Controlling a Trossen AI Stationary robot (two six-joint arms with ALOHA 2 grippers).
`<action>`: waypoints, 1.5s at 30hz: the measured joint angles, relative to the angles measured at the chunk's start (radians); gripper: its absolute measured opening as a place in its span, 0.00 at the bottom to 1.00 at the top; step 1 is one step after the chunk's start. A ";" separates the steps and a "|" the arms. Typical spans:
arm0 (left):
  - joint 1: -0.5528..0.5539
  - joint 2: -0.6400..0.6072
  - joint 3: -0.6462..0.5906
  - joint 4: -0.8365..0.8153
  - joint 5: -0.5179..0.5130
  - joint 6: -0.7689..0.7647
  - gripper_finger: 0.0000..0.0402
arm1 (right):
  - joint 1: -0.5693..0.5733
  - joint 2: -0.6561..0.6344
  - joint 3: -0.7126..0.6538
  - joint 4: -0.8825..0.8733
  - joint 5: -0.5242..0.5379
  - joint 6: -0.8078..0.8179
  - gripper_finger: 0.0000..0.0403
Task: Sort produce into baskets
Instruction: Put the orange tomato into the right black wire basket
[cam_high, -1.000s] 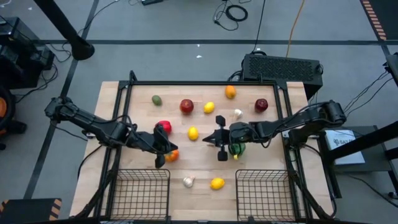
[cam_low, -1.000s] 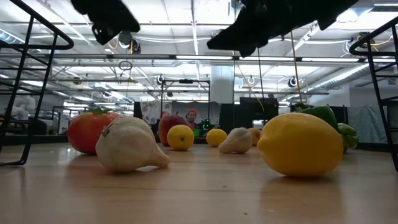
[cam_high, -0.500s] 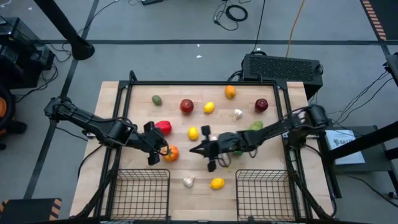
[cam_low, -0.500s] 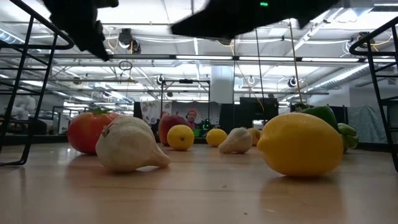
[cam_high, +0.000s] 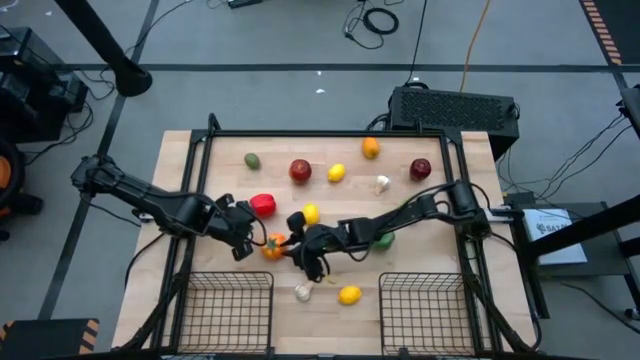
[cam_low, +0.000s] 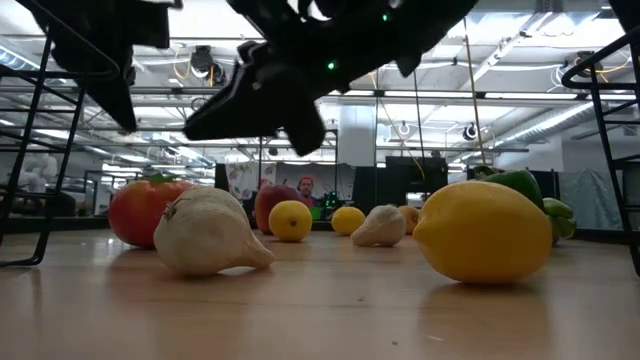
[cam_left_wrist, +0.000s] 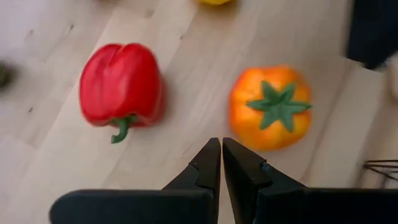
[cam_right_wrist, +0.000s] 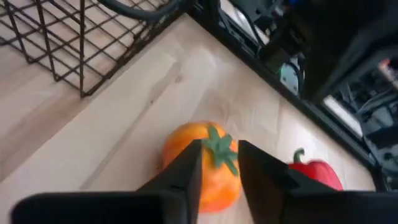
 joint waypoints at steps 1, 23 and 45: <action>0.000 0.000 -0.009 0.001 -0.003 -0.001 0.07 | 0.001 0.010 0.000 0.022 -0.001 -0.011 0.29; 0.000 0.001 -0.122 0.099 -0.005 -0.047 0.07 | -0.005 0.114 0.000 0.202 -0.008 -0.178 0.37; 0.002 0.161 -0.124 0.170 -0.023 0.086 0.07 | -0.032 0.131 0.000 0.253 -0.050 -0.170 0.32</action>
